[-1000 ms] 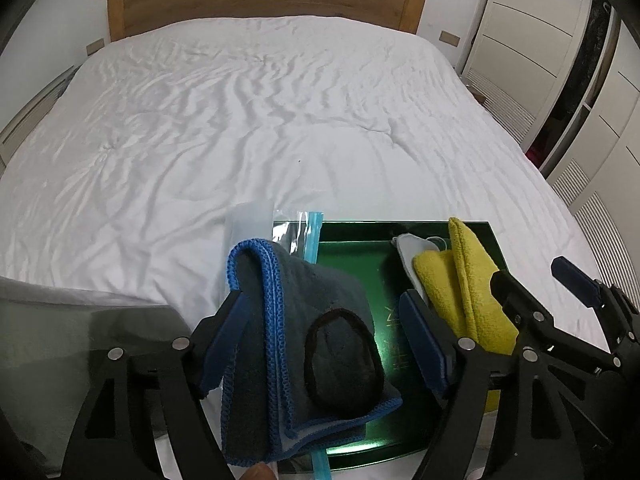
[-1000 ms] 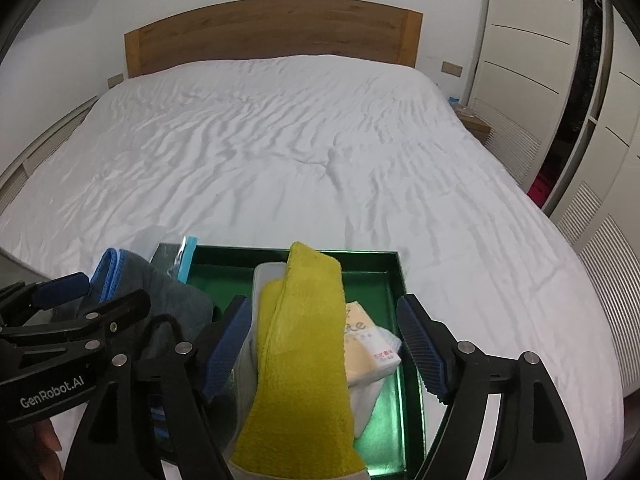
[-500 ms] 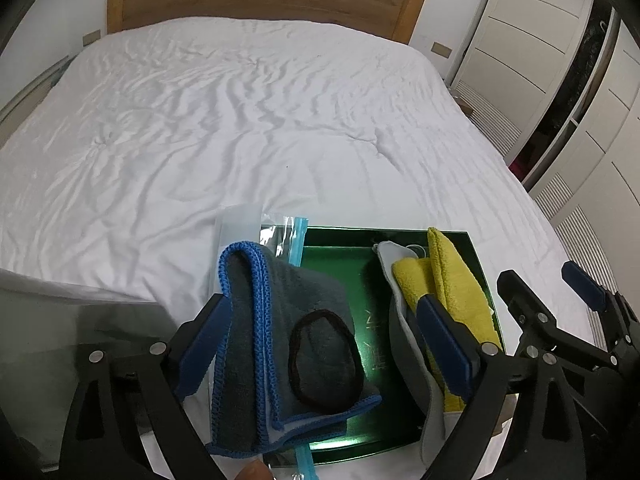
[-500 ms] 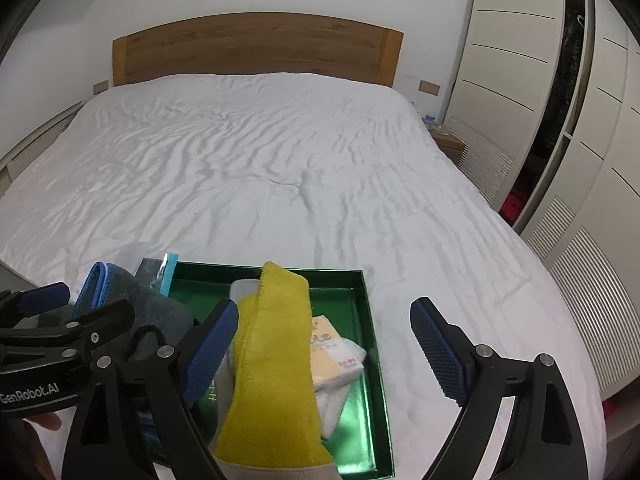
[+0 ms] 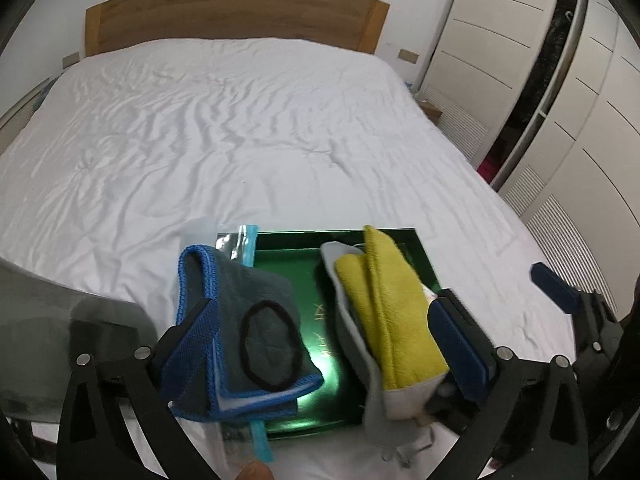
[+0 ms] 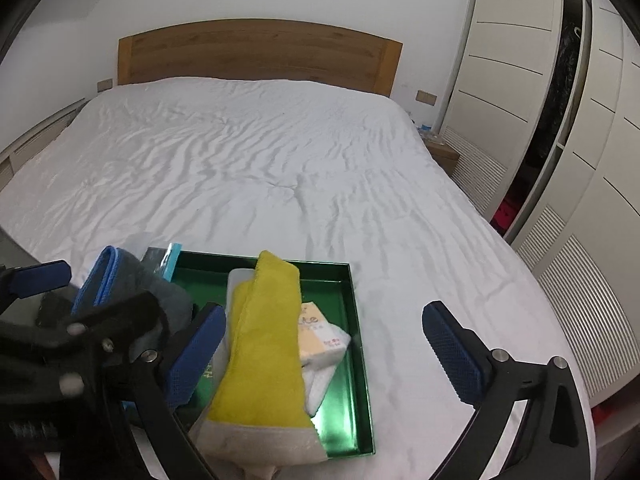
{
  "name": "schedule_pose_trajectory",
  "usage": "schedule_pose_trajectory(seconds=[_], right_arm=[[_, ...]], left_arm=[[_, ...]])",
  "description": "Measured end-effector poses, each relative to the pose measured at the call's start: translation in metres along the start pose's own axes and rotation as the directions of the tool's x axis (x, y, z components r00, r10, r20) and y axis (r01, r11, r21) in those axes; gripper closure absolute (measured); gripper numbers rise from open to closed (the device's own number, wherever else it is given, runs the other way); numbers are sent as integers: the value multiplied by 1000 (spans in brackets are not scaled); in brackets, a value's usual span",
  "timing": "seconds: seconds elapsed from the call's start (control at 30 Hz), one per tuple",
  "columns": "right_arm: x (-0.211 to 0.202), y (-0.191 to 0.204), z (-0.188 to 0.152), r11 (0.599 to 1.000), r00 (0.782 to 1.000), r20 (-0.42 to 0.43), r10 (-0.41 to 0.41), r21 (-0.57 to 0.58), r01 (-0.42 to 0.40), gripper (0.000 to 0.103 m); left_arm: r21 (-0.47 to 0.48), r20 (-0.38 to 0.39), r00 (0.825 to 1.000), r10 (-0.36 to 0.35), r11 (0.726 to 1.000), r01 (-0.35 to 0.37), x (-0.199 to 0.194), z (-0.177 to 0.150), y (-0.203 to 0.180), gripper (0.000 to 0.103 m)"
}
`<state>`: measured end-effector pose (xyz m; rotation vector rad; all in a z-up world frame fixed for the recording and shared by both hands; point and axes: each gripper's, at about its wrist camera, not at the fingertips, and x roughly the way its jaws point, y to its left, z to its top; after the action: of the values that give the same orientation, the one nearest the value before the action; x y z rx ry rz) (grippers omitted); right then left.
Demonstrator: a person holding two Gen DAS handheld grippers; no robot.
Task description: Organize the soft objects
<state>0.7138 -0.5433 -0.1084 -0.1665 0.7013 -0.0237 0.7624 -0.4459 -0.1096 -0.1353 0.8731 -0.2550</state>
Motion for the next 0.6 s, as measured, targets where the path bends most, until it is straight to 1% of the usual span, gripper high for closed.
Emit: schedule_pose_trajectory(seconds=[0.07, 0.17, 0.23, 0.43, 0.6], right_arm=[[-4, 2, 1, 1000, 1000, 5, -7, -3, 7, 3], [-9, 2, 1, 1000, 1000, 2, -4, 3, 4, 3], [-10, 3, -1, 1000, 1000, -4, -15, -12, 15, 3], [-14, 6, 1, 1000, 1000, -11, -24, 1, 24, 3], [-26, 4, 2, 999, 999, -1, -40, 12, 40, 2]], left_arm=[[4, 12, 1000, 18, 1000, -18, -5, 0, -3, 1], [-6, 17, 1000, 24, 1000, -24, -10, 1, -1, 1], [3, 28, 999, 45, 999, -45, -14, 2, -3, 1], [23, 79, 992, 94, 995, -96, -34, 1, -9, 1], [-3, 85, 993, 80, 997, -80, -48, -4, -6, 1]])
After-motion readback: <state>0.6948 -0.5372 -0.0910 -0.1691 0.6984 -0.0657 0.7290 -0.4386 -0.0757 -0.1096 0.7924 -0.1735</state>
